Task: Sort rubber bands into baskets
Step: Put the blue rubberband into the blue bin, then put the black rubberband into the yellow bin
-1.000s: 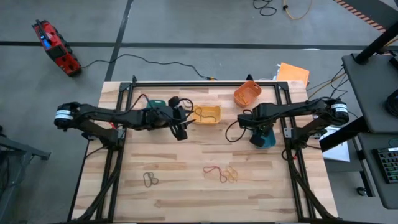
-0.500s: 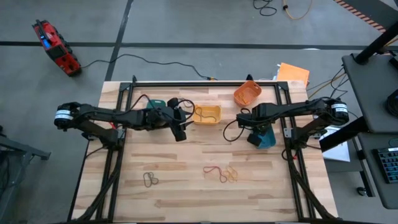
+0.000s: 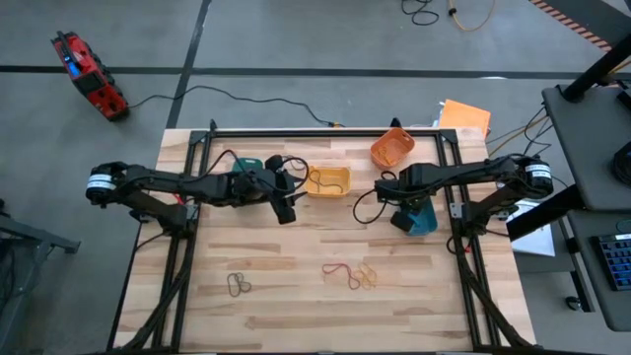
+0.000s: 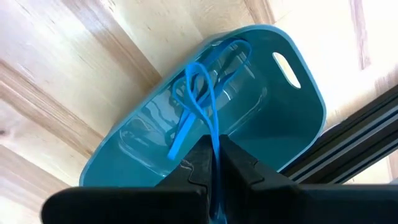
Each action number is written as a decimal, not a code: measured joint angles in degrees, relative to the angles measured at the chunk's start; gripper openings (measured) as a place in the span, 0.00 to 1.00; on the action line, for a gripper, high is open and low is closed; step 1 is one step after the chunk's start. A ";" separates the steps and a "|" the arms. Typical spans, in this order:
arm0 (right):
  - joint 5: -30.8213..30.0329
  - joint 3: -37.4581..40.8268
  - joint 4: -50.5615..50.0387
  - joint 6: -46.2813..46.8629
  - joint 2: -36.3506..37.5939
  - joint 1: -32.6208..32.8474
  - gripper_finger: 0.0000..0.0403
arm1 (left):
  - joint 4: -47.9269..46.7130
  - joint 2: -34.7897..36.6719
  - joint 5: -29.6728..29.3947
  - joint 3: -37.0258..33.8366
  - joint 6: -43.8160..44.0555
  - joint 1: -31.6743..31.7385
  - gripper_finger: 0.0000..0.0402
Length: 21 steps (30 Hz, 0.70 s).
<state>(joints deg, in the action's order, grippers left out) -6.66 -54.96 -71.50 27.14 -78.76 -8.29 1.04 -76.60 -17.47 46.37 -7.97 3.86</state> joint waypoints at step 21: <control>-5.40 0.00 -0.17 1.36 0.02 0.00 0.42 | 0.00 -0.02 0.00 0.00 0.49 -0.01 0.39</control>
<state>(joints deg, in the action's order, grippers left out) -12.05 -54.96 -71.68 28.51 -78.74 -8.29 1.04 -76.62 -17.47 46.37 -7.48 3.85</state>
